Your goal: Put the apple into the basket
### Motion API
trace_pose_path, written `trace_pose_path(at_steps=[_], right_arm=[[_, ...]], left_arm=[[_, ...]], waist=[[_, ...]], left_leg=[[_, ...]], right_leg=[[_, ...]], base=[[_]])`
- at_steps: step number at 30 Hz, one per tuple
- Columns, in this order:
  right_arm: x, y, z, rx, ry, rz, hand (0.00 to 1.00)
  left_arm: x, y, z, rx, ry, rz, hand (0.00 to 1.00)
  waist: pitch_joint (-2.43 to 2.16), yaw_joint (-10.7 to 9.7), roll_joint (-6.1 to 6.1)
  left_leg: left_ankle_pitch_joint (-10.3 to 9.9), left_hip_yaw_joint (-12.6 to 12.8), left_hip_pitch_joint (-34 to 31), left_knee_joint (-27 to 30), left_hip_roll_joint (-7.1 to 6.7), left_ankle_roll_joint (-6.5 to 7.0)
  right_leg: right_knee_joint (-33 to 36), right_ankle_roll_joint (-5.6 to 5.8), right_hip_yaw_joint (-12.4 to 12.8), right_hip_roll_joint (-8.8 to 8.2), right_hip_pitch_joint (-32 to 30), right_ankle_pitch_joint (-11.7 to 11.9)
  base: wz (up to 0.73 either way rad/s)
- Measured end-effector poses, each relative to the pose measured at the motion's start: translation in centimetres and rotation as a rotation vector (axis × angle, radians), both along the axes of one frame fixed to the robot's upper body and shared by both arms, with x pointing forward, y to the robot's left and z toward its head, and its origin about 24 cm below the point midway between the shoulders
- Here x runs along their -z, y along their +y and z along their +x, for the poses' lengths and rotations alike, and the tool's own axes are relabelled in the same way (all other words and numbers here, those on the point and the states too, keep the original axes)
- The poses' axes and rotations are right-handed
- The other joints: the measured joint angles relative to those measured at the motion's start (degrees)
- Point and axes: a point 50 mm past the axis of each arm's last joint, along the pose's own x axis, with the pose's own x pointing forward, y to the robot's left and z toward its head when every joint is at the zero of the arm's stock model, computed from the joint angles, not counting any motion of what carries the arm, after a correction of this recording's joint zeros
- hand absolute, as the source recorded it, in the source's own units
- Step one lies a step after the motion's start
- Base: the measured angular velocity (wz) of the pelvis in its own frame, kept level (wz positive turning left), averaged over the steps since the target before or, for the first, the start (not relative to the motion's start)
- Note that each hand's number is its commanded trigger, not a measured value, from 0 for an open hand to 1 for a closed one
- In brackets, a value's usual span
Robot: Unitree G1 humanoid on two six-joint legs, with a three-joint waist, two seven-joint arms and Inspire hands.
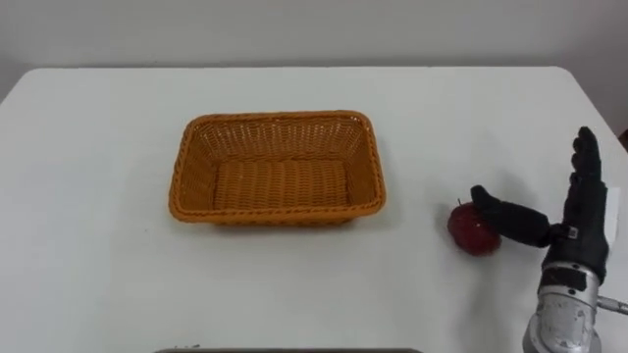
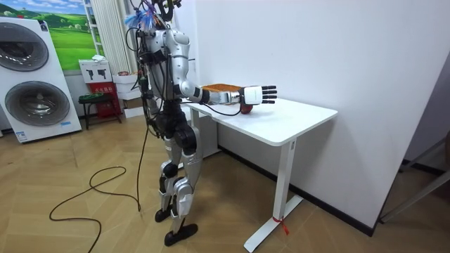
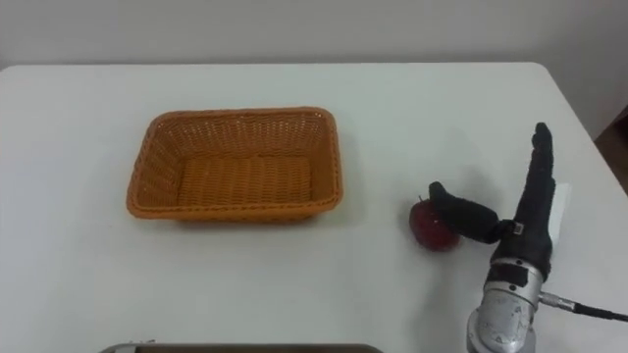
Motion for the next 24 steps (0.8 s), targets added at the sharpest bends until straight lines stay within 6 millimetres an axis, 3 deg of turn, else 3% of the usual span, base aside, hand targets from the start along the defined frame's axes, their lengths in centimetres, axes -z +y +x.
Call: trace_pose_path(at_steps=[9, 22, 23, 24], right_arm=[[1.5, 1.5, -0.7, -0.098, 0.079, 0.019, 0.00], [3.2, 2.4, -1.0, -0.238, 0.187, 0.012, 0.00], [3.3, 2.4, -1.0, -0.242, 0.189, 0.011, 0.46], [3.5, 2.4, -1.1, -0.247, 0.200, 0.010, 0.58]], left_arm=[[0.0, 0.0, 0.0, 0.001, 0.004, -0.003, 0.00], [0.1, 0.1, -0.4, -0.010, 0.033, 0.002, 0.00], [0.1, 0.1, -0.3, -0.010, 0.032, 0.002, 0.00], [0.1, 0.1, -0.3, -0.010, 0.032, 0.002, 0.00]], waist=[[0.25, 0.14, -0.72], [-0.13, 0.17, -0.77], [-0.15, 0.17, -0.76], [-0.16, 0.07, -0.75]], left_leg=[[0.00, 0.07, -0.23, -0.07, -0.01, 0.00], [0.00, 0.12, -0.06, 0.11, -0.02, 0.01], [0.00, 0.13, -0.06, 0.13, -0.02, 0.01], [0.00, 0.12, -0.05, 0.31, -0.01, 0.01]], right_leg=[[-0.04, 0.02, -0.18, -0.06, -0.03, 0.01], [0.00, 0.06, 0.04, -0.07, -0.03, 0.04], [0.01, 0.06, 0.05, -0.07, -0.03, 0.04], [0.03, 0.05, 0.04, -0.07, 0.08, 0.05]], base=[[0.00], [0.00], [0.00], [0.00]])
